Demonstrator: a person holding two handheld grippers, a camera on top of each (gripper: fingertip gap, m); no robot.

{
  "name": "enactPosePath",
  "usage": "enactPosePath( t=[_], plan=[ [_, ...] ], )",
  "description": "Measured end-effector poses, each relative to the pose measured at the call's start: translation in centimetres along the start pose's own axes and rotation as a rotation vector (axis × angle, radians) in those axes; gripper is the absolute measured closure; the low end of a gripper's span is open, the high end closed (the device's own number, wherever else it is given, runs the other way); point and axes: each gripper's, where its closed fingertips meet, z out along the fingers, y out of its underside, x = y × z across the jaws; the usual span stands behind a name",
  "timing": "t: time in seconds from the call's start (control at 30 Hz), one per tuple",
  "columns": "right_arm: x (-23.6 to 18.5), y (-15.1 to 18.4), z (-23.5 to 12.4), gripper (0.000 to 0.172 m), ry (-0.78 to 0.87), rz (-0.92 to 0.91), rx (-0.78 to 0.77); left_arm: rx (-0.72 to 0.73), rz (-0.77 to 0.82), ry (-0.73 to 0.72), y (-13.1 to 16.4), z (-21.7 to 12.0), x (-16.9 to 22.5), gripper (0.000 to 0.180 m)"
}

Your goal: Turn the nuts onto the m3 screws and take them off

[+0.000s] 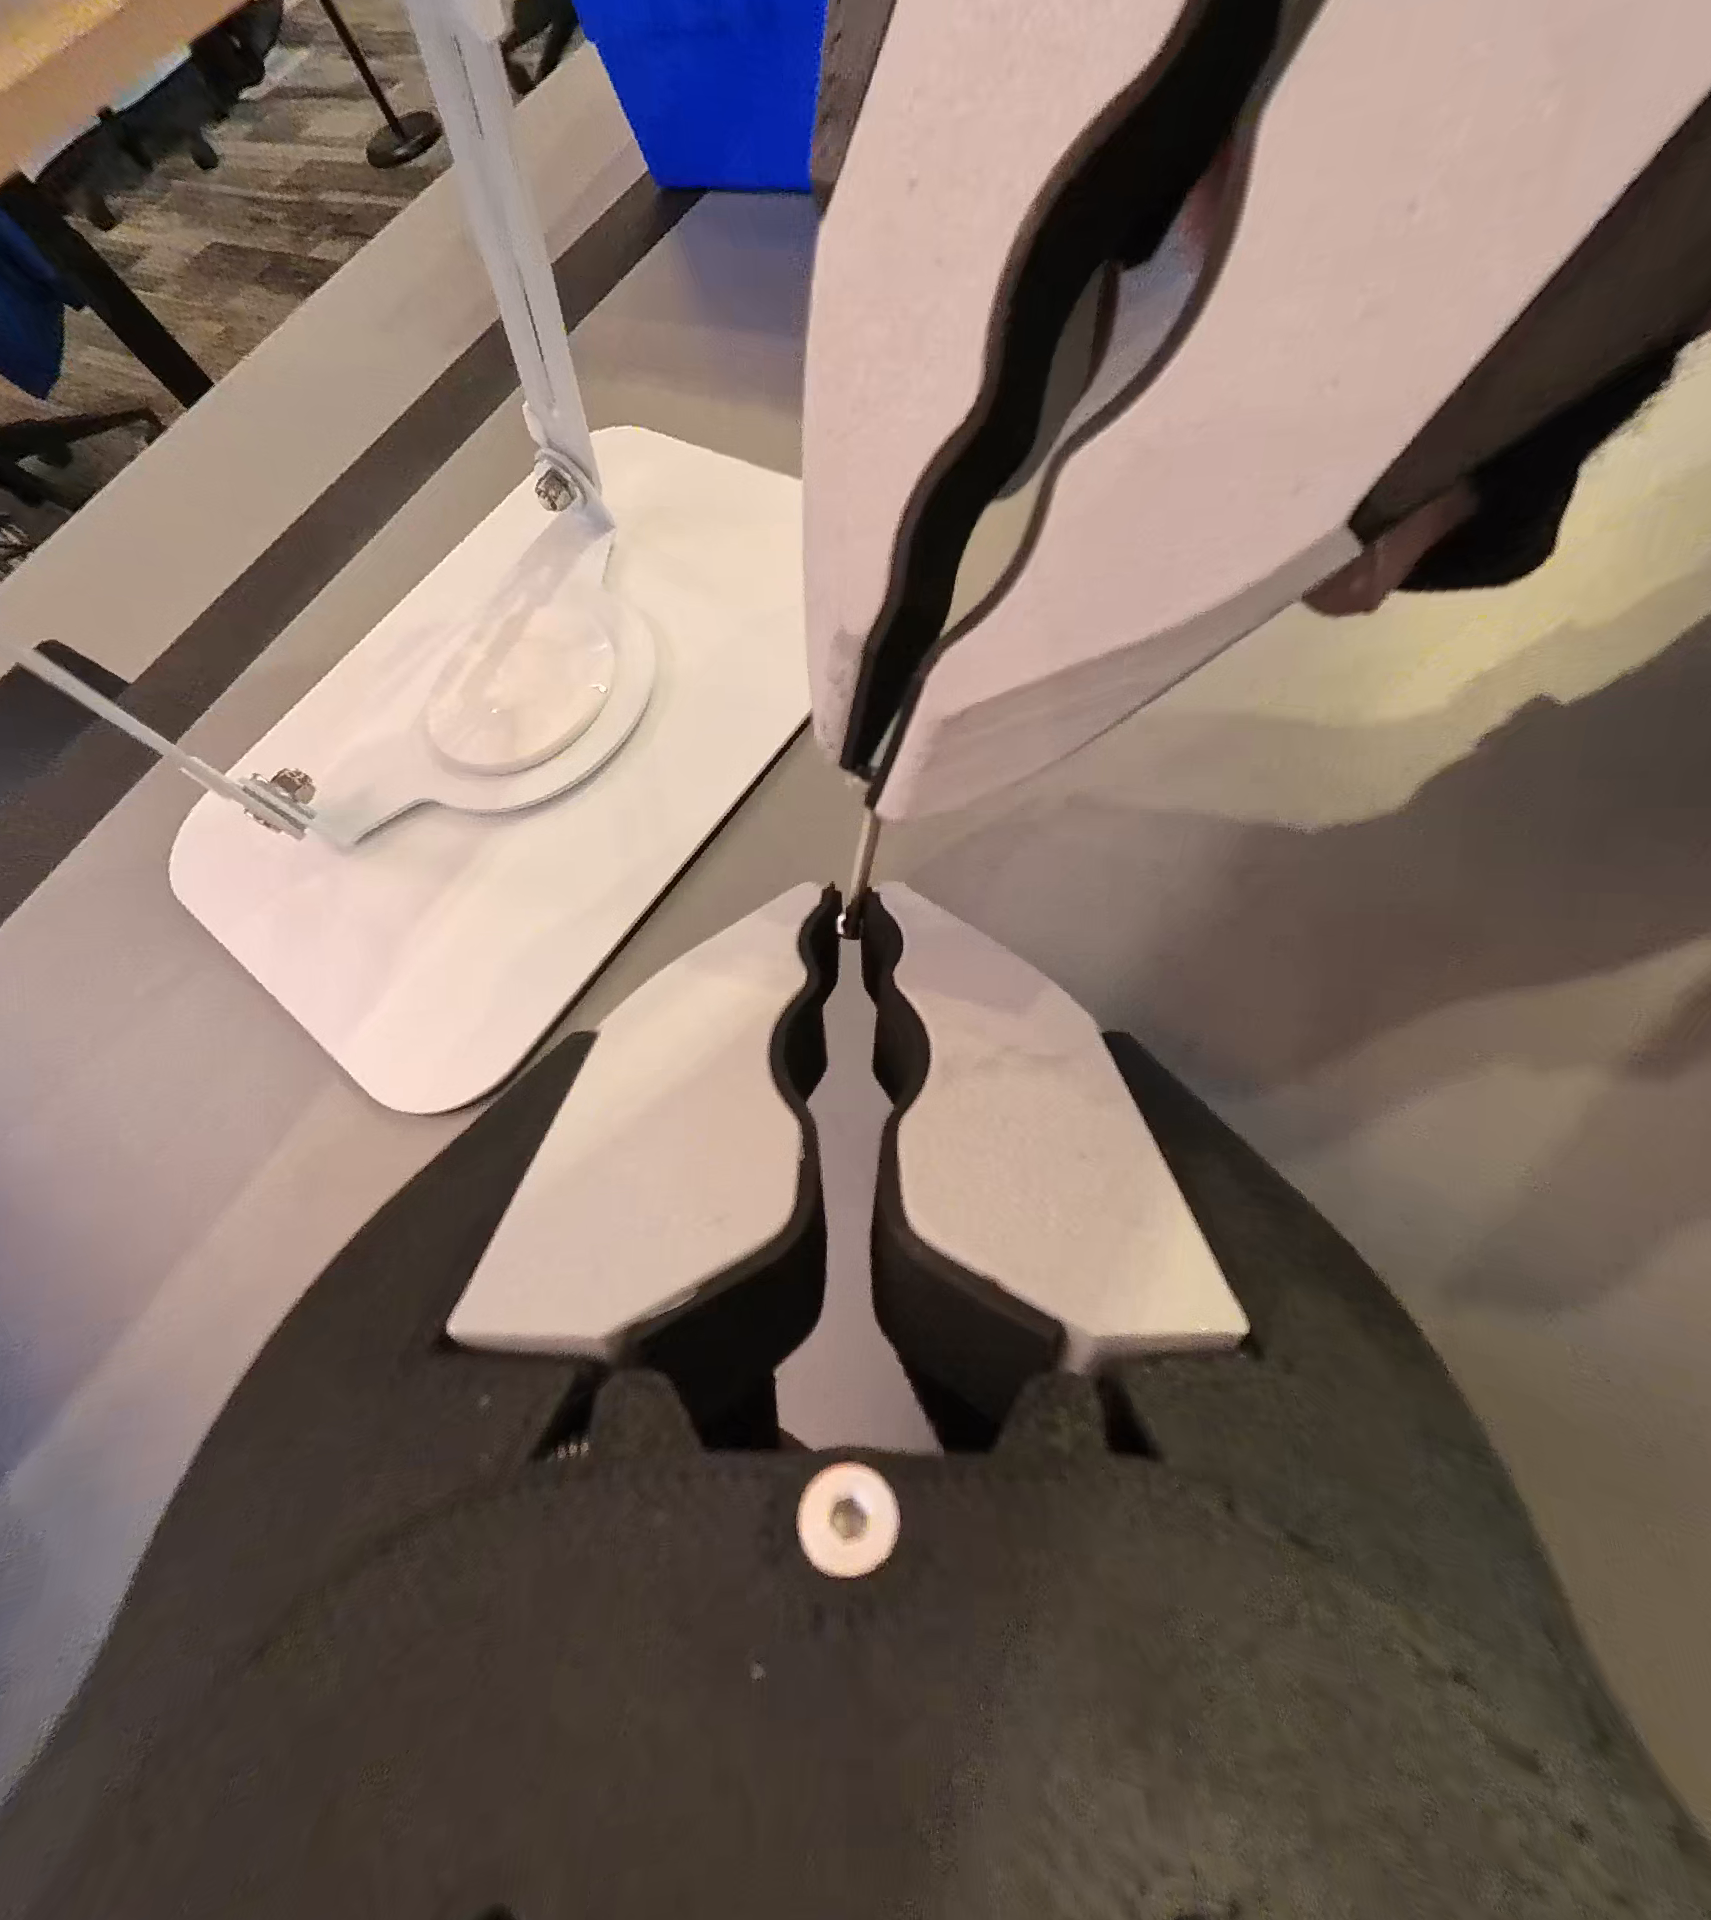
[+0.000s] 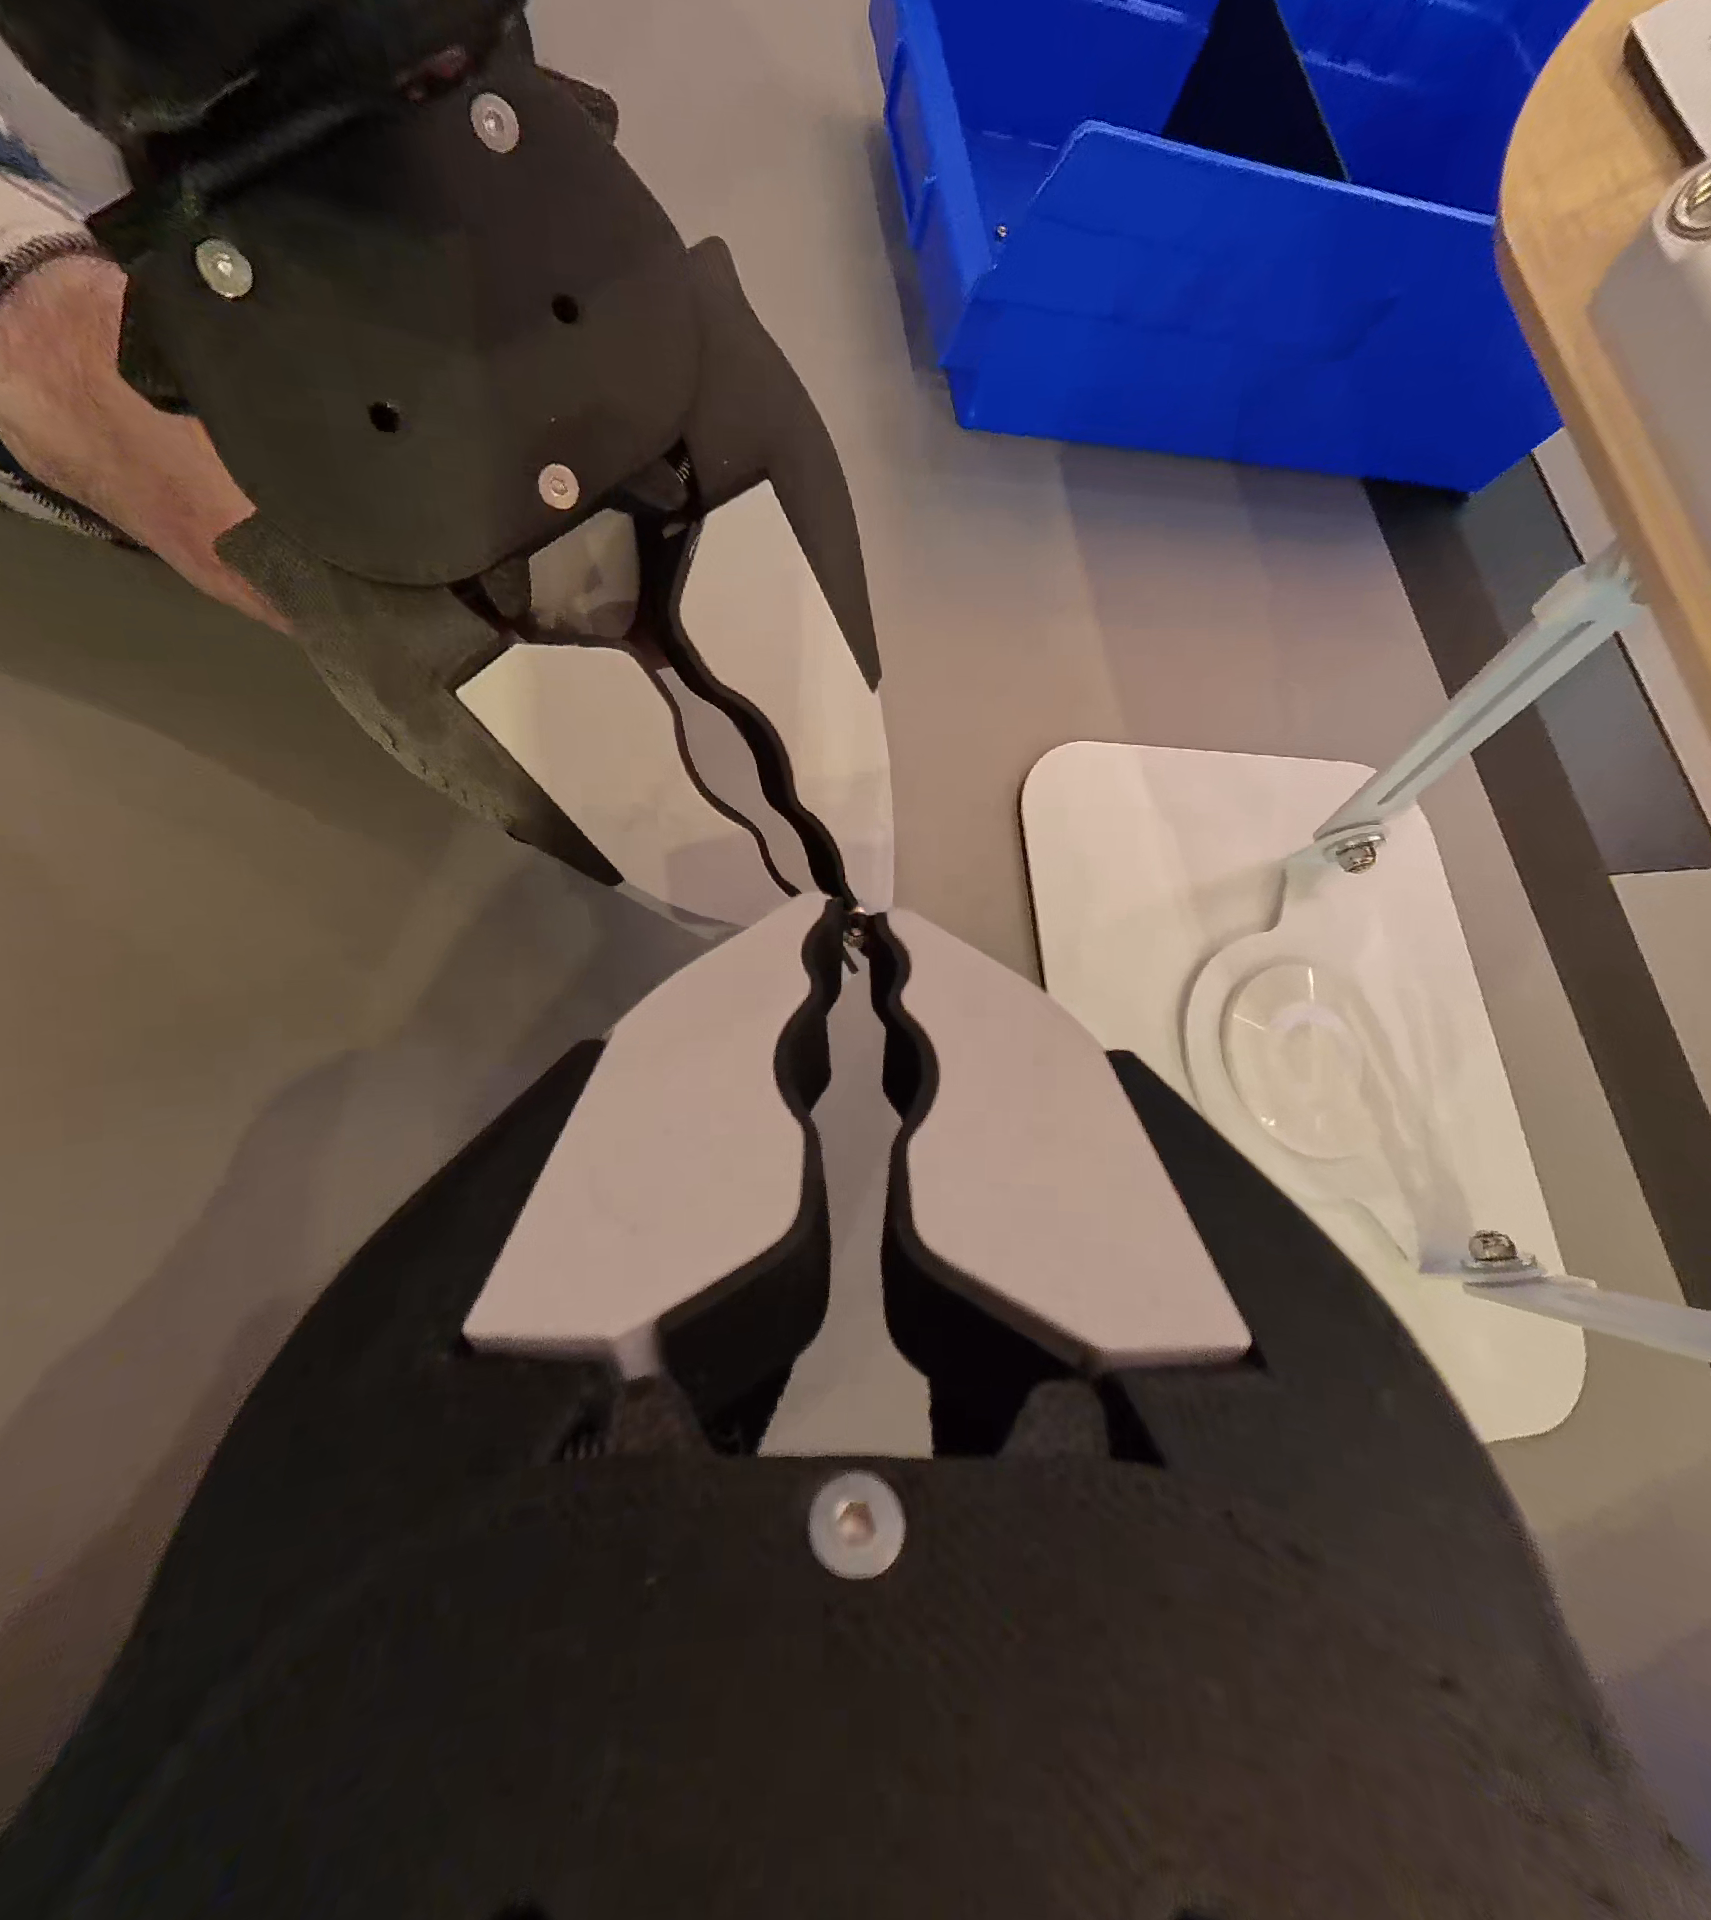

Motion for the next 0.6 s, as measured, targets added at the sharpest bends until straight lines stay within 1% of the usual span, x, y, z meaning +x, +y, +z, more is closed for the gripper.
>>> enactPosePath(
  t=[0.2, 0.6],
  plan=[
    [0.03, 0.35, -0.16, 0.166, -0.003, -0.045, -0.038, 0.008, -0.021, 0.022, -0.01, -0.01, -0.01, 0.177],
    [-0.24, 0.82, 0.15, 0.166, -0.023, -0.109, -0.086, -0.018, -0.003, 0.026, 0.27, 0.12, 0.05, 0.177]
  ],
)
